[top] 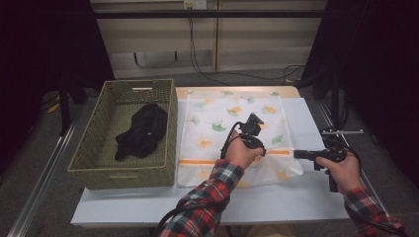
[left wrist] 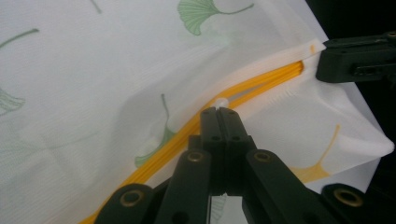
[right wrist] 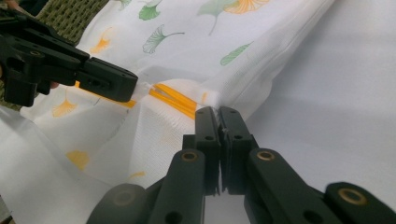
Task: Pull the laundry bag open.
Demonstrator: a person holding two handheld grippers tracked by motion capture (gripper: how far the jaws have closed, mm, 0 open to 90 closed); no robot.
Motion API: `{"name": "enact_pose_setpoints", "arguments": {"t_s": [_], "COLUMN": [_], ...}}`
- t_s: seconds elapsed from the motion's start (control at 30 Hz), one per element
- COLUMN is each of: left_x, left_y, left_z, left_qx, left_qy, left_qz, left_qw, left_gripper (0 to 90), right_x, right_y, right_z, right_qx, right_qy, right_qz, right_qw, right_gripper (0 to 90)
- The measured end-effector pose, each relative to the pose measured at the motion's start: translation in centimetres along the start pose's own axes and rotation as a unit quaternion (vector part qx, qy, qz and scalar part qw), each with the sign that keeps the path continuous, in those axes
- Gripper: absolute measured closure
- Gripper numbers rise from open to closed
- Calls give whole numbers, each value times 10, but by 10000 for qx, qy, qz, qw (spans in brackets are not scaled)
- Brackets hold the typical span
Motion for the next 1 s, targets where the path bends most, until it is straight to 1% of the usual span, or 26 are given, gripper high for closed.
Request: {"name": "enact_pose_setpoints", "arguments": {"t_s": [0.03,0.1,0.13,0.17,0.2,0.23,0.27,0.33,0.43,0.47,0.5,0.53,0.57,0.6,0.63,0.67,0.7,0.77,0.8,0.83,0.87,0.9,0.93,0.97,1.0], "left_x": [0,1,2,3,3,2,2,3,4,4,5,6,6,7,8,9,11,13,14,15,16,16,17,16,17], "left_y": [0,0,0,0,0,-1,-1,-1,-1,-1,-1,-2,-2,-2,-2,-2,-3,-3,-4,-5,-5,-5,-5,-5,-6], "left_z": [0,-1,-1,-1,-1,0,0,1,1,1,1,1,1,2,1,2,1,1,1,1,1,1,1,2,2], "left_qx": [-43,-36,26,-33,0,-27,-5,17,12,1,15,38,43,-8,35,26,73,63,59,77,35,23,80,43,102], "left_qy": [-18,27,36,18,14,26,25,54,75,71,12,90,103,130,83,186,208,202,233,189,129,191,158,148,193], "left_qz": [-51,-27,-34,-89,-74,-97,-88,-137,-149,-219,-215,-204,-184,-254,-206,-246,-232,-285,-304,-335,-359,-371,-377,-393,-352], "left_qw": [10000,10000,10000,10000,10000,9999,10000,9999,9999,9997,9998,9997,9998,9996,9997,9995,9995,9994,9993,9992,9993,9991,9991,9991,9991], "left_gripper": [900,900,900,900,900,900,900,900,900,900,900,900,900,900,900,900,900,900,900,900,900,900,900,900,900], "right_x": [-1,0,0,0,1,1,1,1,1,1,0,0,0,0,0,-1,0,-1,-2,-2,-2,-2,-2,-2,-2], "right_y": [0,0,0,0,0,0,0,0,0,0,0,0,-1,-1,0,0,-1,-1,-1,-1,-2,-2,-2,-2,-2], "right_z": [0,0,0,0,0,1,1,1,0,0,0,0,0,0,0,0,0,-1,-1,-1,-1,-1,0,0,0], "right_qx": [-14,-21,-5,-8,-7,-13,7,12,26,31,23,15,27,27,18,4,33,36,42,41,55,53,53,73,68], "right_qy": [18,30,-22,-18,-7,-26,-9,4,-14,-29,-1,6,-3,-17,-17,14,-45,-35,-38,-36,-48,-30,-46,-47,-56], "right_qz": [12,3,-23,-15,-10,-31,-26,-1,-4,-7,-25,-19,-19,-25,-15,-31,-36,-12,-6,-4,6,8,-12,-6,-8], "right_qw": [10000,10000,10000,10000,10000,10000,10000,10000,10000,10000,10000,10000,10000,10000,10000,10000,10000,10000,10000,10000,10000,10000,10000,10000,10000], "right_gripper": [875,875,875,875,875,875,875,875,875,875,875,875,875,875,875,875,875,875,875,875,875,875,875,875,875]}}
Point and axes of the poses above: each handheld gripper's, and its own axes: z roughly forward along the jaws, y roughly out of its top, x roughly to its left, the point moved 3 cm from there along z, roughly forward along the jaws, and after that the axes turned 3 degrees about x, right-handed, at the moved point
